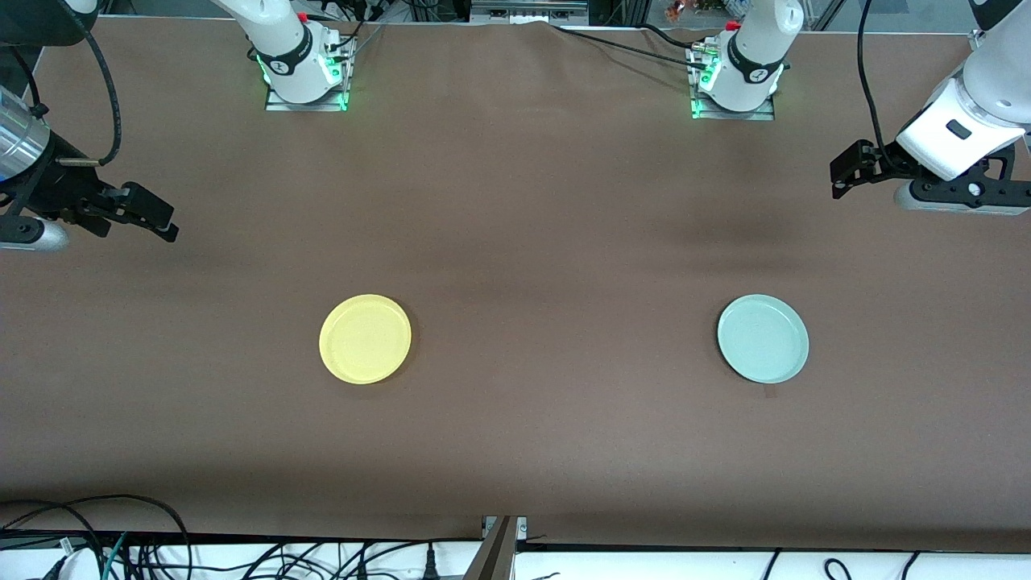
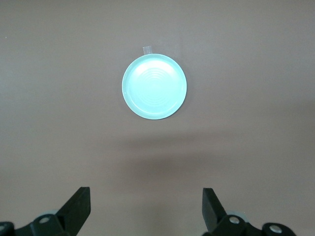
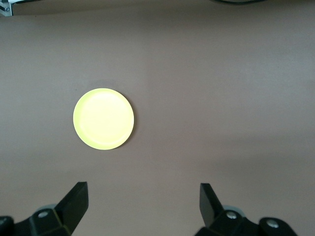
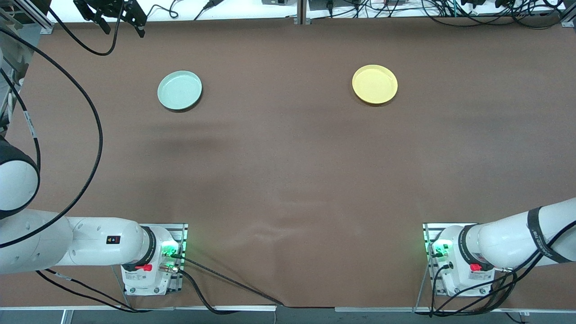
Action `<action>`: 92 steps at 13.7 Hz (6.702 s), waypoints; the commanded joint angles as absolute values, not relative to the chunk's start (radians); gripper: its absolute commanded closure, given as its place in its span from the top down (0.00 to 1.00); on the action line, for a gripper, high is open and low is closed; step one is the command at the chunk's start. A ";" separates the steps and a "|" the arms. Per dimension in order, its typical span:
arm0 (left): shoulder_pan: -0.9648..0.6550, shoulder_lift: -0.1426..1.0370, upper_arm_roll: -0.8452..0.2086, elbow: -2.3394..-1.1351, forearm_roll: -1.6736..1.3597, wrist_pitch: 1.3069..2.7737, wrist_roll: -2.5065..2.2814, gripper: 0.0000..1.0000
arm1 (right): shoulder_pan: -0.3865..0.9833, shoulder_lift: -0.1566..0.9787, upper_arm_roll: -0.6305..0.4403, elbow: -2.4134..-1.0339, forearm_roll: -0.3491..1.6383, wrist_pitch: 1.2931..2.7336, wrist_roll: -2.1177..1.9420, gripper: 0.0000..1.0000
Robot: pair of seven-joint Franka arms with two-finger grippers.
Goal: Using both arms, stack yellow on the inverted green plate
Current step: 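Move the left gripper down toward the pale green plate, then grasp the rim of the pale green plate with the left gripper, then lift and flip the green plate while the right gripper reaches the yellow plate, then set the inverted green plate down while the right gripper grasps the yellow plate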
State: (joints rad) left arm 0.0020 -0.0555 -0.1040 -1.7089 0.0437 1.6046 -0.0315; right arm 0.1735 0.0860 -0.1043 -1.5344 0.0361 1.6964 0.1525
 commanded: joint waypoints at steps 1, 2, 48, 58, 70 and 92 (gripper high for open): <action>0.009 -0.040 -0.110 -1.675 0.034 1.580 -0.023 1.00 | 0.170 0.098 -0.104 -1.505 0.032 1.683 0.149 1.00; 0.009 -0.040 -0.110 -1.675 0.032 1.580 -0.023 1.00 | 0.170 0.098 -0.104 -1.505 0.032 1.681 0.149 1.00; 0.031 0.655 -0.104 -1.484 0.326 2.087 0.350 0.00 | 0.176 0.104 -0.101 -1.519 0.021 1.632 -0.055 1.00; -0.472 0.704 -0.092 -1.391 0.874 1.678 -0.292 0.00 | 0.186 0.290 -0.100 -1.529 0.090 1.653 -0.178 1.00; -0.749 0.865 -0.106 -1.384 1.024 1.473 -0.710 0.00 | 0.236 0.664 -0.092 -1.634 0.100 2.261 -0.066 0.93; -0.396 0.764 -0.107 -1.238 -0.063 1.924 -0.628 1.00 | 0.222 0.701 -0.094 -1.411 0.277 2.028 -0.075 0.00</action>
State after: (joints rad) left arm -0.4711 0.8446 -0.1004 -1.2243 -0.0410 1.9967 -0.7086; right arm 0.2261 0.7044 -0.0970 -1.4287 0.2431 2.0540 -0.0734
